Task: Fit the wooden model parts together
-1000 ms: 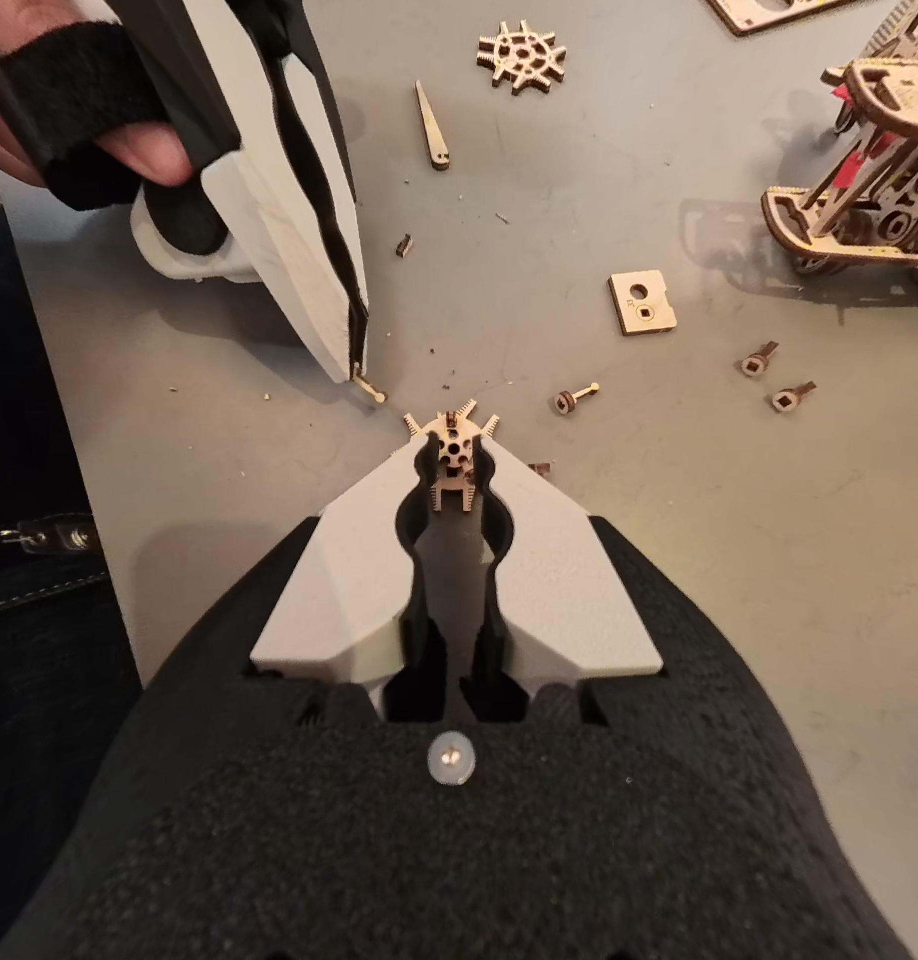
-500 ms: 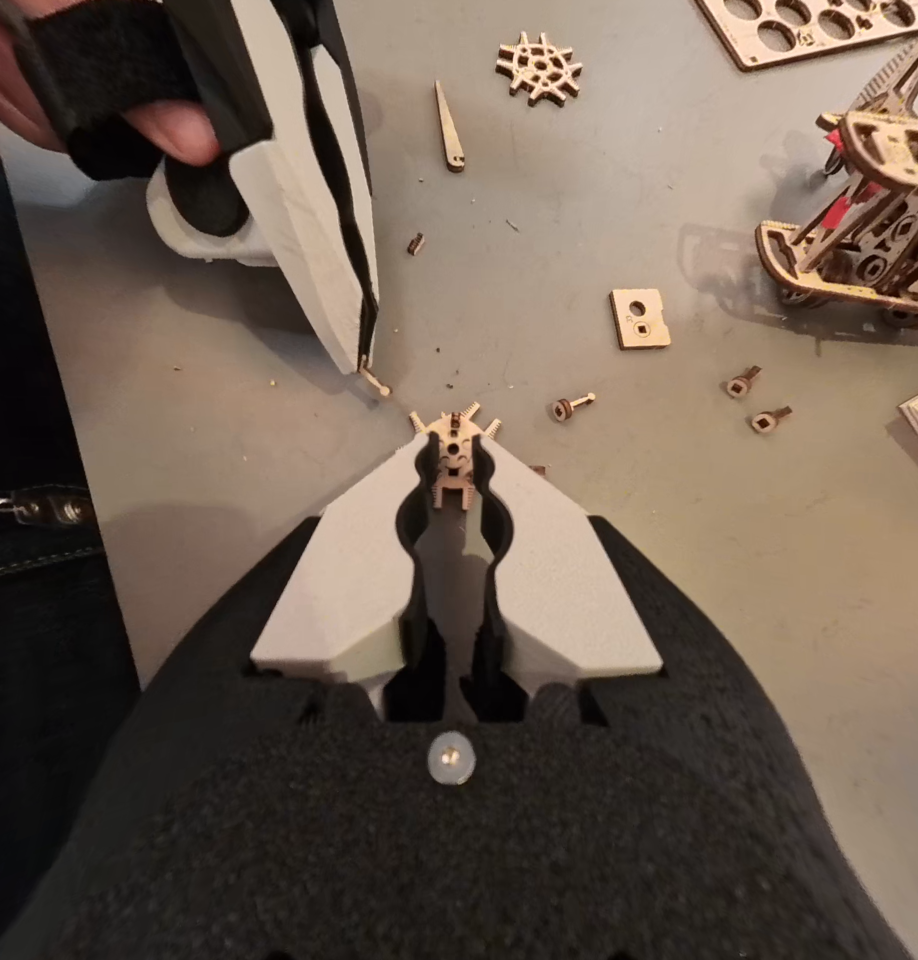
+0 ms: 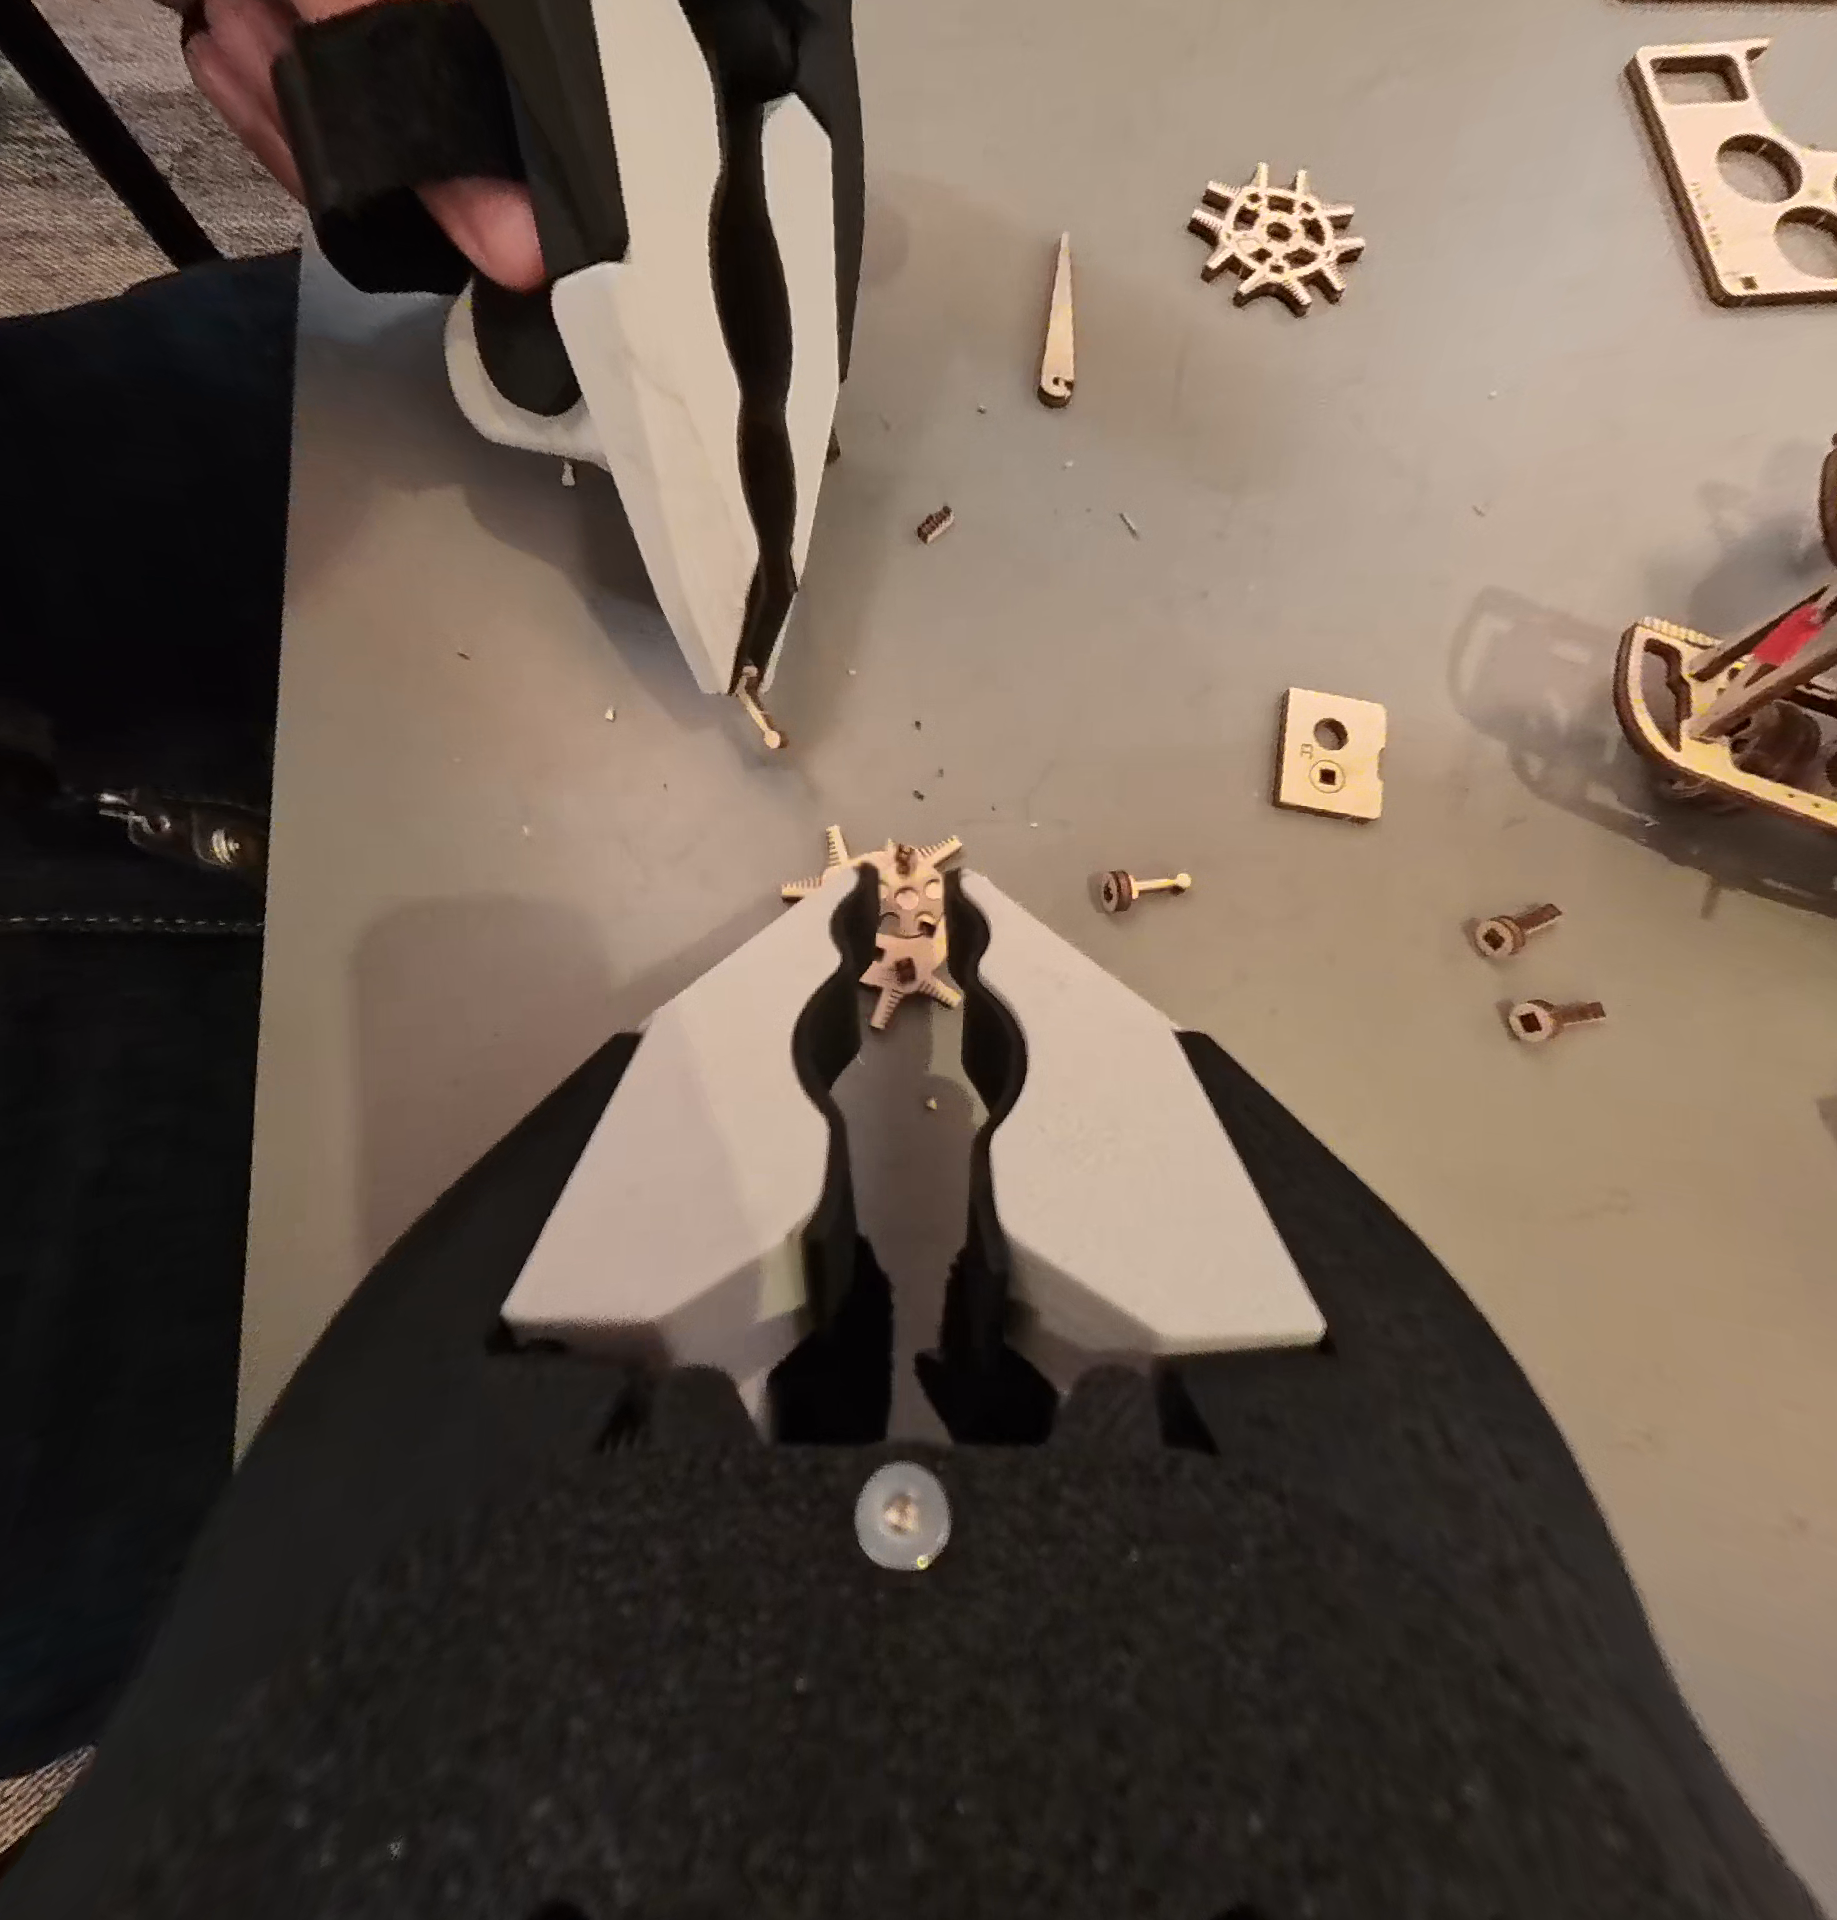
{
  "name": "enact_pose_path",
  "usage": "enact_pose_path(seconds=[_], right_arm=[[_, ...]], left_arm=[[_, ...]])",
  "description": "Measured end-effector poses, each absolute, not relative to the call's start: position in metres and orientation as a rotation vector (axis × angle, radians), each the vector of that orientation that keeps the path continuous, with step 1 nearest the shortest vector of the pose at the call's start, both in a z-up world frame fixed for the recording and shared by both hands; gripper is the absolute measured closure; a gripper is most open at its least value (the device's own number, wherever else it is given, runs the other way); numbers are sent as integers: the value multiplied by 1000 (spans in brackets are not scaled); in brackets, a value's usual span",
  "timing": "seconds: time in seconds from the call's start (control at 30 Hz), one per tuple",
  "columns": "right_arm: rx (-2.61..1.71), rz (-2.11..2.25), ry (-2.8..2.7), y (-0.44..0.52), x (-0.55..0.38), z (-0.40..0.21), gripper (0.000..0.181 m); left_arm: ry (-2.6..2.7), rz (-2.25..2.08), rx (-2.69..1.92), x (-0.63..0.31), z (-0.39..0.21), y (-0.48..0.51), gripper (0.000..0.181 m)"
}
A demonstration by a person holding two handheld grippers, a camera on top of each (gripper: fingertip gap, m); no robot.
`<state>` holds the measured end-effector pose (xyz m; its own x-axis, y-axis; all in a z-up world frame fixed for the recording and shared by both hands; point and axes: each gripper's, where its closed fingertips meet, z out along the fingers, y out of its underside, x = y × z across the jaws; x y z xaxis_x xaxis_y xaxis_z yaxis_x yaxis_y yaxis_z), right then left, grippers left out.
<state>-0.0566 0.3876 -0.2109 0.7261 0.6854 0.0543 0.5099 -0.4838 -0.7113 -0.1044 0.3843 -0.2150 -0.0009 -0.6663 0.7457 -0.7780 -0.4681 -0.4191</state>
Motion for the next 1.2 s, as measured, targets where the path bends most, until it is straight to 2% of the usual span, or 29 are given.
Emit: enact_pose_path(seconds=[0.27, 1.2], right_arm=[[-2276, 294, -947, 386, -61, -227, 170], [-2256, 303, -965, 387, -60, -224, 170]], left_arm=[[-1572, 1470, 2111, -104, -217, 381, 175], [-1564, 1460, 2113, -105, -220, 382, 175]])
